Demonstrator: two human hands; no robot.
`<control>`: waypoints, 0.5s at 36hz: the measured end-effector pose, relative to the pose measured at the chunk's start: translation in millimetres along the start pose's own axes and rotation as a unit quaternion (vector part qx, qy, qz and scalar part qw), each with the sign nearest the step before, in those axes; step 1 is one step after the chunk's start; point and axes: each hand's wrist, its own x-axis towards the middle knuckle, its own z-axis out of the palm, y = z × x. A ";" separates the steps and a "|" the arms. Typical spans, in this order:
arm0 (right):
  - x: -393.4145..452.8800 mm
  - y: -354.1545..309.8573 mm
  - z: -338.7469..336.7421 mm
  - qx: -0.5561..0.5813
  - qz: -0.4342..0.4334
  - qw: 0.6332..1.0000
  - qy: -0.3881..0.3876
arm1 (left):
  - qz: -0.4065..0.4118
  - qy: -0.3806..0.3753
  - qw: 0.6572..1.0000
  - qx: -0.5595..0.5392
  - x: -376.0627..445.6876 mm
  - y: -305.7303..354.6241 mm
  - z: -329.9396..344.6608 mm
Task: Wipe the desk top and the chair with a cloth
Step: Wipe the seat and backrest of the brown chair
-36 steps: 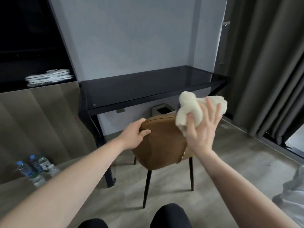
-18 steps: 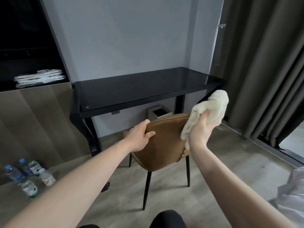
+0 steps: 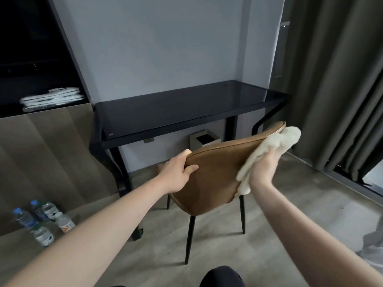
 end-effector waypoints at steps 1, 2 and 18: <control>14.8 -6.2 -3.0 0.024 0.034 0.999 0.016 | -0.003 0.000 1.000 0.002 1.9 -2.1 1.6; 26.3 -12.8 -5.7 0.039 0.049 0.998 0.021 | -0.007 0.001 1.000 0.002 3.5 -4.2 3.1; 7.5 14.2 -6.1 0.009 0.041 0.999 -0.008 | -0.004 0.004 1.000 -0.008 3.9 -0.2 6.0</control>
